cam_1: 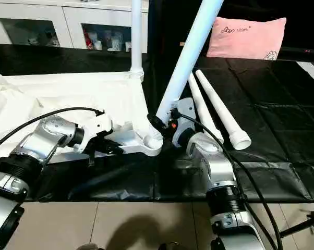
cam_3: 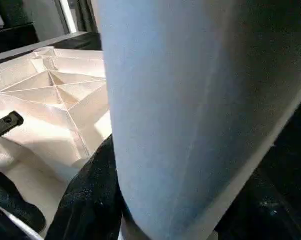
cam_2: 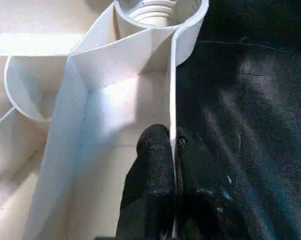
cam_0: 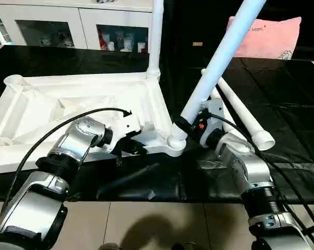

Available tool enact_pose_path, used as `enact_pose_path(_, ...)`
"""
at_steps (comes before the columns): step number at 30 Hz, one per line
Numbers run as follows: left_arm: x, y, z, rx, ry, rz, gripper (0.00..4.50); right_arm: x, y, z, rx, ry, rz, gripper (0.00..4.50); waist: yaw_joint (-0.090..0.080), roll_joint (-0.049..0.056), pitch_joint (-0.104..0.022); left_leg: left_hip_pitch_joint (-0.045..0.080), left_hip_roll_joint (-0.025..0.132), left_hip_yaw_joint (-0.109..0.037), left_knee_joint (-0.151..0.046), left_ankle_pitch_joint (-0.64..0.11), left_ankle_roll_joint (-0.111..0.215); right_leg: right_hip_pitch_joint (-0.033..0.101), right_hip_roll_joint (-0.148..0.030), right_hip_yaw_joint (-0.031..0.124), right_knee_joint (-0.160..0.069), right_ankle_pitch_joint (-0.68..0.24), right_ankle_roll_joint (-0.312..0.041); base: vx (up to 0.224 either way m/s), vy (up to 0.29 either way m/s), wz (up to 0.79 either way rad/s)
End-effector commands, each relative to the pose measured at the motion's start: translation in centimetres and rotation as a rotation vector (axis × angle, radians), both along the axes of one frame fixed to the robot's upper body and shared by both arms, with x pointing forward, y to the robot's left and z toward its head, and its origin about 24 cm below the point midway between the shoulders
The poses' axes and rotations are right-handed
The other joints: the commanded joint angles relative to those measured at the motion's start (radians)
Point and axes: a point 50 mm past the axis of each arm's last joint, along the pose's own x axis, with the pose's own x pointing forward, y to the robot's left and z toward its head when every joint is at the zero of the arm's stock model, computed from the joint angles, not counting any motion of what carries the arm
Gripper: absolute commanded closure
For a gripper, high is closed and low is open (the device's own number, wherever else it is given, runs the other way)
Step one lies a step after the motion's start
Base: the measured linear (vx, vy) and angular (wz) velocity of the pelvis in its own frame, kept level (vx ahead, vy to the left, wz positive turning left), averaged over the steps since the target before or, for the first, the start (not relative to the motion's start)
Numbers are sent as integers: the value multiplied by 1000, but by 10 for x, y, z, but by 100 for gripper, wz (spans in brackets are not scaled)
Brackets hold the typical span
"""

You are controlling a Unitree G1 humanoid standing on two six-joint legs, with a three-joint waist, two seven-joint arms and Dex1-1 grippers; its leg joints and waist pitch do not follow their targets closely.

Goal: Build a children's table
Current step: Insert table leg to table base

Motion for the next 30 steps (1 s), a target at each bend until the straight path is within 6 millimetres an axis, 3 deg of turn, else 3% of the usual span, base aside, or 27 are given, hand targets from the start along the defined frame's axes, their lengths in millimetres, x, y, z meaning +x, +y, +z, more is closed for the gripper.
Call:
enact_pose_path(1,2,-2,8,-20,-29,-21,450,-1,2,-1,-25,5,20,257,0,16,-82,-5,-11,18,-67,-137,7,85,-60,46,-70,-175,-183,0,0,0)
enact_pose_path(12,-4,3,6,-43,-42,-24,450,-13,13,-6,-79,18,211,257,0,13,-81,-6,-7,17,-67,-147,12,85,-62,46,-70,-194,-180,0,0,0)
enact_pose_path(21,-7,6,2,-63,-44,10,450,-12,13,-5,-98,11,240,257,-1,8,-79,-7,-8,18,-68,-139,12,82,-62,47,-74,-233,-160,0,0,0)
enact_pose_path(24,-7,8,4,-71,-36,24,395,-12,13,-8,-131,21,252,257,-2,8,-79,-8,-9,18,-68,-133,13,83,-62,47,-72,-222,-162,0,0,0)
enact_pose_path(30,-6,8,4,-51,-48,26,359,-12,13,-8,-137,15,255,257,3,10,-77,-4,-10,19,-68,-163,8,78,-61,46,-82,-293,-141,0,0,0)
